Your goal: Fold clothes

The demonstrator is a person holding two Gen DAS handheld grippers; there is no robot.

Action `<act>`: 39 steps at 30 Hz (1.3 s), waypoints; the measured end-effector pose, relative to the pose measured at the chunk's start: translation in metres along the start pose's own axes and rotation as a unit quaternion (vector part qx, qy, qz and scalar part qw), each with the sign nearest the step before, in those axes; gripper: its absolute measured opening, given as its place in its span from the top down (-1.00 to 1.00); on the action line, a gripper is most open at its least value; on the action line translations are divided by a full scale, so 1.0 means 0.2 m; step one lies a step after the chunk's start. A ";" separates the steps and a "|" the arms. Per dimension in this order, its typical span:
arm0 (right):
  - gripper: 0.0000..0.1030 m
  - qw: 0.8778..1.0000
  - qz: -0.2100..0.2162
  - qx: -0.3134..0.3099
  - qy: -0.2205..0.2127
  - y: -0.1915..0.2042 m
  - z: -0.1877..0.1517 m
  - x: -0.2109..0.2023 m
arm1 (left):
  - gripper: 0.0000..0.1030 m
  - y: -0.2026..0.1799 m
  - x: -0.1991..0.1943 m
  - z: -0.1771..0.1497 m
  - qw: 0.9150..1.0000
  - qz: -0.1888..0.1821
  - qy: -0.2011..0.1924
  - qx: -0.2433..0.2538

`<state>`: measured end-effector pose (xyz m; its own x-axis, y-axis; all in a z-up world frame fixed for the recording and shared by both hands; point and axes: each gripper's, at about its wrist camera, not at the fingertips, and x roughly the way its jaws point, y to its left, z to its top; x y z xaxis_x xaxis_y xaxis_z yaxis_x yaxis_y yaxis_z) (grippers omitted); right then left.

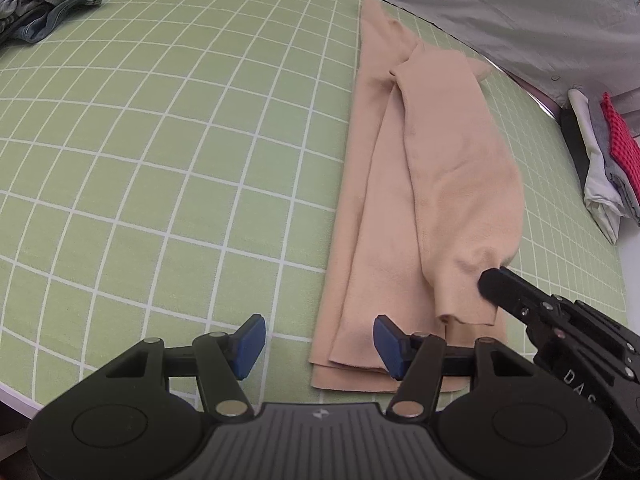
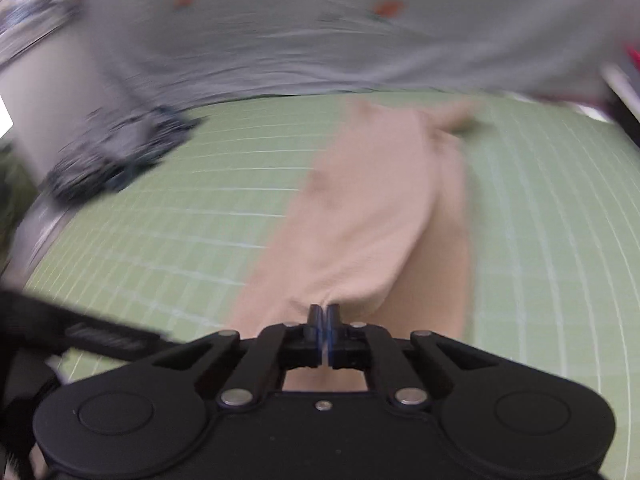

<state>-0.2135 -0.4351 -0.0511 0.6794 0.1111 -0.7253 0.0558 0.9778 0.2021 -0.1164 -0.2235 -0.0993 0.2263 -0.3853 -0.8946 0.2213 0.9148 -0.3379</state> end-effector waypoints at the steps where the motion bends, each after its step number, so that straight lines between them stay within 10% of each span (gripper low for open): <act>1: 0.89 1.000 -0.002 0.012 0.004 -0.02 0.00 0.01 | -0.18 0.00 0.00 0.00 1.000 0.001 0.000 -0.001; 10: 0.40 0.990 -0.087 0.109 0.020 -0.30 -0.02 0.04 | -0.18 0.05 -0.01 0.00 1.000 0.009 -0.002 -0.013; 20: 0.37 0.996 -0.043 0.065 0.051 -0.16 -0.06 0.16 | -0.18 0.04 0.00 0.00 1.000 0.013 0.002 -0.005; 24: 0.01 0.995 -0.057 0.058 0.050 -0.16 -0.06 0.15 | -0.18 0.04 0.01 0.01 1.000 0.016 0.002 -0.005; 28: -0.99 0.994 -0.097 0.043 0.032 -0.17 -0.05 0.12 | -0.18 0.05 0.00 0.01 1.000 0.017 -0.001 -0.008; 39: -1.00 0.978 -0.199 -0.009 0.057 -0.24 -0.08 0.13 | -0.19 0.01 0.03 0.00 1.000 0.016 0.004 -0.001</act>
<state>-0.2091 -0.4767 -0.0903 0.5203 -0.2616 -0.8129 0.2869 0.9501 -0.1221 -0.1137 -0.2241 -0.1057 0.2246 -0.3556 -0.9072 0.2128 0.9265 -0.3105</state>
